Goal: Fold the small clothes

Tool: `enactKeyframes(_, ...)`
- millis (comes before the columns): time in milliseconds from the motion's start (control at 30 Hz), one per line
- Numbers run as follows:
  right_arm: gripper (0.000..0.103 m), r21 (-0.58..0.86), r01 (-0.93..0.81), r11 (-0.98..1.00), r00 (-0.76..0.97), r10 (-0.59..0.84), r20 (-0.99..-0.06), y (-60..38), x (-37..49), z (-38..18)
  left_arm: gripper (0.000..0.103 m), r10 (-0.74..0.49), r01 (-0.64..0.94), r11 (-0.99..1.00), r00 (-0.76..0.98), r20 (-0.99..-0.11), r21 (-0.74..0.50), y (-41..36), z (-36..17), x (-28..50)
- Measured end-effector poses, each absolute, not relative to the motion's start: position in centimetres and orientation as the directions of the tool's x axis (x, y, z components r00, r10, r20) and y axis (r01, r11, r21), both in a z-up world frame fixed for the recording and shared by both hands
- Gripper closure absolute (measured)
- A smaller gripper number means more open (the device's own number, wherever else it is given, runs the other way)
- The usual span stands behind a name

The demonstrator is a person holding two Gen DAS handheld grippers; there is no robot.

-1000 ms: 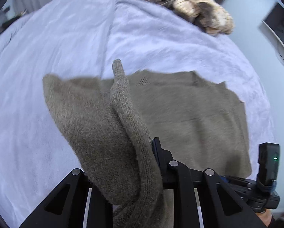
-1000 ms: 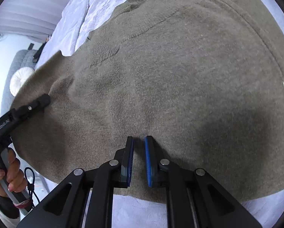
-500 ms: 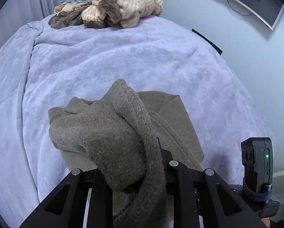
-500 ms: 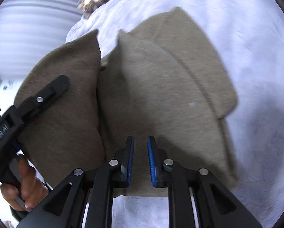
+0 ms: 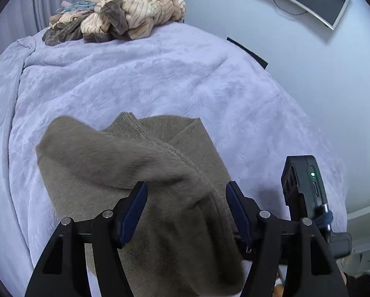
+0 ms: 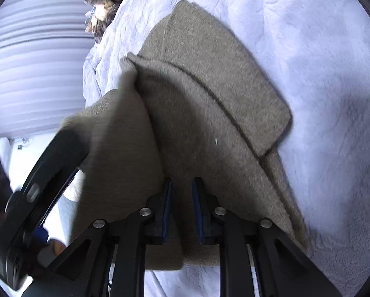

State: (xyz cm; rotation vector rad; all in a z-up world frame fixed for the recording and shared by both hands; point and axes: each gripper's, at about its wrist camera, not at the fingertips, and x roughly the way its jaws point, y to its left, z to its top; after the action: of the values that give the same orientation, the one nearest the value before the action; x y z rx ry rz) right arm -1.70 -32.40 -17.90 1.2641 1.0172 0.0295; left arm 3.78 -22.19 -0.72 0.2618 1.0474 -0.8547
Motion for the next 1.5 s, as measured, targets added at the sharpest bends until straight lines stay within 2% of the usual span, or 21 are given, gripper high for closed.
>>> enactKeyframes(67,0.079,0.813,0.492,0.311,0.617,0.534,-0.578,-32.7,-1.3,-17.9,0.036,-0.500,0.698,0.689,0.265,-0.824,-0.194,-20.5,0.3,4.5)
enactKeyframes(133,0.066,0.846,0.479,0.234,0.664,0.533,-0.524,-33.6,-1.8,-18.2,0.036,-0.473,0.630,0.753,0.313,-0.824,-0.192,-18.0,0.4,5.8)
enactKeyframes(167,0.063,0.864,0.469,0.185,0.692,0.531,-0.489,-34.2,-2.1,-18.4,0.036,-0.451,0.596,0.780,0.328,-0.830,-0.189,-16.8,0.1,6.5)
enactKeyframes(233,0.055,0.892,0.443,0.092,0.739,0.527,-0.421,-35.2,-2.6,-18.9,0.036,-0.383,0.521,0.838,0.346,-0.857,-0.164,-14.4,-1.4,8.0)
enactKeyframes(300,0.052,0.911,0.413,0.007,0.773,0.526,-0.355,-36.0,-3.0,-19.4,0.036,-0.301,0.451,0.882,0.324,-0.897,-0.133,-12.3,-3.5,9.1)
enactKeyframes(433,0.033,0.933,0.350,-0.088,0.802,0.543,-0.249,-36.6,-2.1,-19.8,0.036,-0.236,0.368,0.921,0.269,-0.934,-0.127,-9.4,-7.2,9.8)
enactKeyframes(533,0.031,0.941,0.312,-0.131,0.810,0.554,-0.191,-36.5,-0.2,-19.4,0.036,-0.264,0.346,0.923,0.257,-0.930,-0.167,-8.5,-8.2,9.6)
enactKeyframes(600,0.031,0.944,0.323,-0.068,0.781,0.583,-0.225,-36.4,1.5,-18.9,0.025,-0.246,0.347,0.926,0.265,-0.932,-0.146,-8.6,-8.4,9.7)
enactKeyframes(667,0.035,0.933,0.355,0.068,0.721,0.616,-0.319,-36.0,2.5,-17.6,0.024,-0.237,0.354,0.926,0.270,-0.933,-0.132,-8.8,-8.4,9.8)
enactKeyframes(700,0.053,0.918,0.369,0.145,0.687,0.623,-0.375,-35.8,3.2,-16.9,0.024,-0.236,0.354,0.926,0.268,-0.934,-0.133,-8.9,-8.3,10.0)
enactKeyframes(733,0.082,0.888,0.383,0.256,0.637,0.623,-0.454,-35.2,4.3,-16.1,0.024,-0.233,0.353,0.927,0.271,-0.934,-0.128,-8.9,-8.2,10.0)
enactKeyframes(800,0.082,0.787,0.365,0.498,0.568,0.550,-0.612,-33.9,5.6,-13.3,0.024,-0.234,0.364,0.923,0.276,-0.932,-0.124,-9.0,-7.7,9.9)
enactKeyframes(900,0.083,0.741,0.271,0.614,0.617,0.480,-0.623,-33.1,5.2,-9.2,0.024,-0.276,0.414,0.899,0.289,-0.917,-0.140,-9.6,-6.6,9.2)
enactKeyframes(1000,0.083,0.707,0.267,0.655,0.647,0.421,-0.635,-33.6,3.2,-7.7,0.024,-0.288,0.471,0.874,0.303,-0.909,-0.120,-10.8,-6.1,8.6)
enactKeyframes(1167,0.083,0.679,0.408,0.610,0.577,0.405,-0.710,-35.8,1.7,-12.1,0.024,-0.274,0.471,0.873,0.265,-0.924,-0.124,-12.1,-7.8,8.6)
enactKeyframes(1233,0.083,0.665,0.436,0.606,0.545,0.411,-0.731,-36.0,0.7,-14.4,0.019,-0.274,0.461,0.878,0.261,-0.926,-0.129,-12.0,-8.4,8.5)
enactKeyframes(1267,0.082,0.665,0.436,0.607,0.545,0.410,-0.732,-36.2,0.7,-14.7,0.014,-0.262,0.454,0.883,0.270,-0.927,-0.117,-11.9,-8.5,8.5)
enactKeyframes(1367,0.081,0.627,0.436,0.645,0.530,0.379,-0.758,-35.9,1.0,-14.3,0.013,-0.262,0.445,0.887,0.259,-0.930,-0.126,-11.6,-8.5,8.8)
enactKeyframes(1400,0.074,0.587,0.443,0.677,0.511,0.348,-0.786,-35.8,1.0,-13.9,0.013,-0.258,0.446,0.887,0.258,-0.931,-0.123,-11.5,-8.4,8.7)
enactKeyframes(1500,0.070,0.559,0.443,0.701,0.486,0.336,-0.807,-35.7,0.6,-12.9,0.013,-0.236,0.458,0.884,0.269,-0.934,-0.092,-11.4,-7.7,8.4)
